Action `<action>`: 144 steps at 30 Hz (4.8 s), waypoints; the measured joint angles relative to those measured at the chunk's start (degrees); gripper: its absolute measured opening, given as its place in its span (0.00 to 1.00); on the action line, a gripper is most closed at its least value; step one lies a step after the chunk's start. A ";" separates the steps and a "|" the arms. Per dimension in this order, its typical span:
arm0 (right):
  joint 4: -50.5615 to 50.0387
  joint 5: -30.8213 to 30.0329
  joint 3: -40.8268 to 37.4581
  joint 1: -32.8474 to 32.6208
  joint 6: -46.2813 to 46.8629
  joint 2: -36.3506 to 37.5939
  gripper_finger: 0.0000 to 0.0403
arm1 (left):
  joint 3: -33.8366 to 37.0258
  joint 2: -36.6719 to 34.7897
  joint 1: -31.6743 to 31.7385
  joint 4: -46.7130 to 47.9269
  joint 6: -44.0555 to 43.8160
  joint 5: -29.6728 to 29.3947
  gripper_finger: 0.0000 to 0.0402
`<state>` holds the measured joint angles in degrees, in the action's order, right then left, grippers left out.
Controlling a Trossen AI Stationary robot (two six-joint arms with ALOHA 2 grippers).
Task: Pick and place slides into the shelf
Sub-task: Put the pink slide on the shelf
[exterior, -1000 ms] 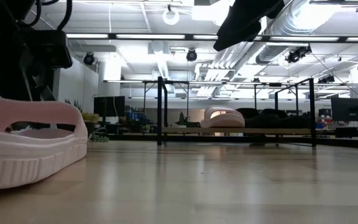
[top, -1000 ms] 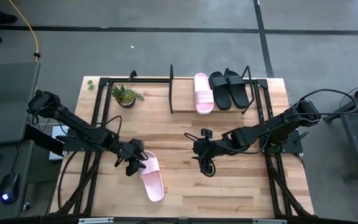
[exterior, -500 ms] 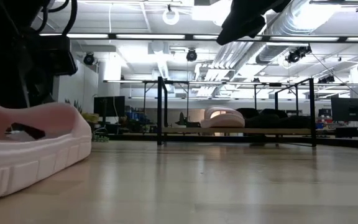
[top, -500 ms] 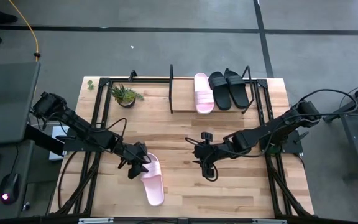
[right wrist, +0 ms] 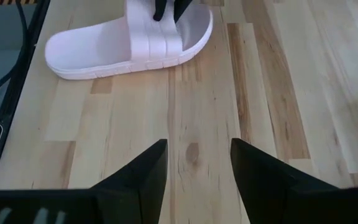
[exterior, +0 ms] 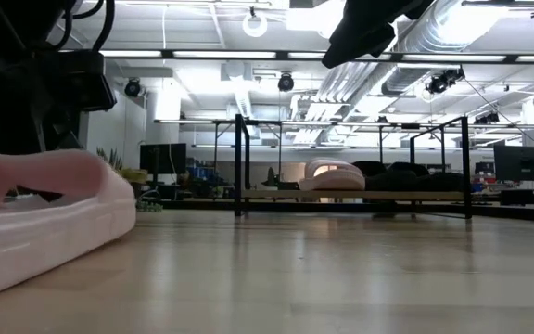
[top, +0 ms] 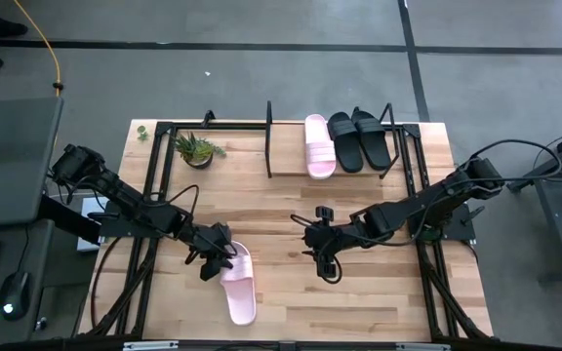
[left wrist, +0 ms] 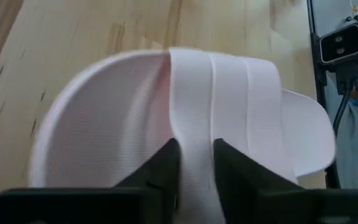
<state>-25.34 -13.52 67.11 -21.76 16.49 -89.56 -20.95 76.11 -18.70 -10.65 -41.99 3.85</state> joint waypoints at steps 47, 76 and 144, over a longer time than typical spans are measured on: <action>13.33 -2.28 -0.20 -3.41 -28.62 -0.13 0.42 | -22.60 0.05 -8.30 9.68 24.20 3.35 0.00; 24.59 -1.99 -0.66 -5.03 -28.64 -0.17 0.42 | -30.47 -0.37 -9.07 17.90 29.13 -17.37 0.00; 32.74 -49.63 -0.59 -9.58 -54.91 -9.17 0.43 | -39.64 1.30 -17.63 0.05 34.29 -86.03 0.00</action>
<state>7.40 -63.14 66.52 -31.34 -38.42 -98.73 -60.59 77.41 -36.33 -10.60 -7.70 -82.18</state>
